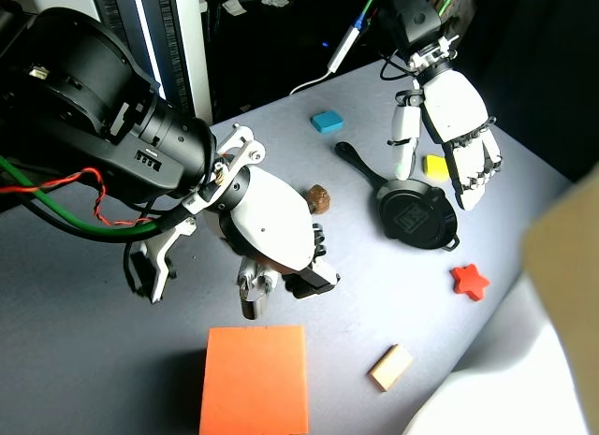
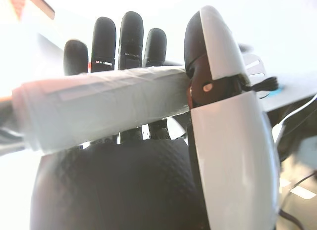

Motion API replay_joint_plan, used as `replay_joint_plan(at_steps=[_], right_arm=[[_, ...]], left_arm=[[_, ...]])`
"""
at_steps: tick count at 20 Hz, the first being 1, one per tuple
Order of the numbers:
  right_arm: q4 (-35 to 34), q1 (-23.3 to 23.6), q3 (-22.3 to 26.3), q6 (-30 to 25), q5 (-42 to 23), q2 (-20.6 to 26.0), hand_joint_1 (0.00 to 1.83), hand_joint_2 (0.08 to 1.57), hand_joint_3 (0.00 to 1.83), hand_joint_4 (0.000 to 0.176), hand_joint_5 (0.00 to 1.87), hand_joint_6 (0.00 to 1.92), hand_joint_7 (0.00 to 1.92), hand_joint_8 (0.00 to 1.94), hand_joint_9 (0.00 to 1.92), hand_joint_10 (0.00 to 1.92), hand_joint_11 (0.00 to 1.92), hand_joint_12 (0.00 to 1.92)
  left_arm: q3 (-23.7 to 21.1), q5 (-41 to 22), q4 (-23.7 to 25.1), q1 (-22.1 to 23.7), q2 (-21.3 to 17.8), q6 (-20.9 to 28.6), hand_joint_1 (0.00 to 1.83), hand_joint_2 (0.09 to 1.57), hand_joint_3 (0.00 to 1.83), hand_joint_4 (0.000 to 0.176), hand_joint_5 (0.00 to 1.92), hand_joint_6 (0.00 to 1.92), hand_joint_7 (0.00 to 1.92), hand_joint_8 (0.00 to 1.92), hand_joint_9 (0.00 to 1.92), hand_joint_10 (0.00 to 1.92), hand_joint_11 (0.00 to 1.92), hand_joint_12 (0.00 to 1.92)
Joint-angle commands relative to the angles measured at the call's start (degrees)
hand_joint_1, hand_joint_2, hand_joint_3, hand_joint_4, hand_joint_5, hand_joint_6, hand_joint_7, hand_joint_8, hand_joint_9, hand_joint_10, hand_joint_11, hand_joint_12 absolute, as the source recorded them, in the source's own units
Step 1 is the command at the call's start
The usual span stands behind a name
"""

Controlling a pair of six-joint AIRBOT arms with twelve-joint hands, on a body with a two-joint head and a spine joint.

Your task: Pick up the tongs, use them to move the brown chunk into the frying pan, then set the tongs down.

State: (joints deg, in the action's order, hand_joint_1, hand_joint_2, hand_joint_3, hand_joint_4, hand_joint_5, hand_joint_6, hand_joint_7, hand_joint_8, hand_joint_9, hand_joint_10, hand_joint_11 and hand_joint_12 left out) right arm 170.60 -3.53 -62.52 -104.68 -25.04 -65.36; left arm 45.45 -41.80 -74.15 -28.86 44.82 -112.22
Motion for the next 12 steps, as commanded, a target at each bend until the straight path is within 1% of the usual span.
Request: replay_joint_plan(at_steps=[1,6,7,8,11,12], right_arm=[[1.97,0.51,0.32,-0.34,4.81,0.56,1.06,1.18,0.00,0.000,0.52,0.56,0.69,0.26,0.40,0.86,0.05,1.65],[1.97,0.68,4.05,-0.25,4.61,2.53,1.07,1.19,0.00,0.000,0.52,0.52,0.67,0.23,0.39,0.81,0.02,1.63],[1.97,0.66,5.56,-0.05,4.61,3.07,1.05,1.19,0.00,0.000,0.52,0.50,0.68,0.20,0.40,0.78,0.01,1.64],[1.97,0.83,6.06,-0.08,4.50,3.24,1.07,1.19,0.00,0.000,0.54,0.51,0.70,0.21,0.41,0.79,0.03,1.64],[1.97,1.12,7.16,-0.10,4.49,3.72,1.05,1.20,0.00,0.000,0.55,0.51,0.70,0.21,0.42,0.79,0.04,1.64],[1.97,1.03,7.47,-0.10,4.48,3.81,1.05,1.20,0.00,0.000,0.55,0.51,0.71,0.21,0.42,0.79,0.04,1.63]], left_arm=[[0.43,-3.99,3.05,0.23,-0.53,0.30,0.10,1.27,0.00,0.048,0.16,0.00,0.27,0.00,0.31,0.00,0.00,0.93],[0.54,-3.91,2.70,-0.01,-0.54,0.88,0.10,1.27,0.00,0.056,0.15,0.00,0.27,0.00,0.30,0.00,0.00,0.94],[0.52,-3.90,2.62,-0.02,-0.54,0.87,0.11,1.27,0.00,0.056,0.14,0.00,0.26,0.00,0.30,0.00,0.00,0.92],[0.49,-3.90,2.60,-0.03,-0.54,0.87,0.11,1.26,0.00,0.059,0.15,0.00,0.26,0.00,0.30,0.00,0.00,0.93],[0.39,-3.86,2.60,-0.01,-0.54,0.80,0.10,1.27,0.00,0.055,0.14,0.00,0.26,0.00,0.30,0.00,0.00,0.92],[0.30,-3.86,2.60,-0.01,-0.54,0.78,0.12,1.27,0.00,0.054,0.15,0.00,0.26,0.00,0.30,0.00,0.00,0.91]])
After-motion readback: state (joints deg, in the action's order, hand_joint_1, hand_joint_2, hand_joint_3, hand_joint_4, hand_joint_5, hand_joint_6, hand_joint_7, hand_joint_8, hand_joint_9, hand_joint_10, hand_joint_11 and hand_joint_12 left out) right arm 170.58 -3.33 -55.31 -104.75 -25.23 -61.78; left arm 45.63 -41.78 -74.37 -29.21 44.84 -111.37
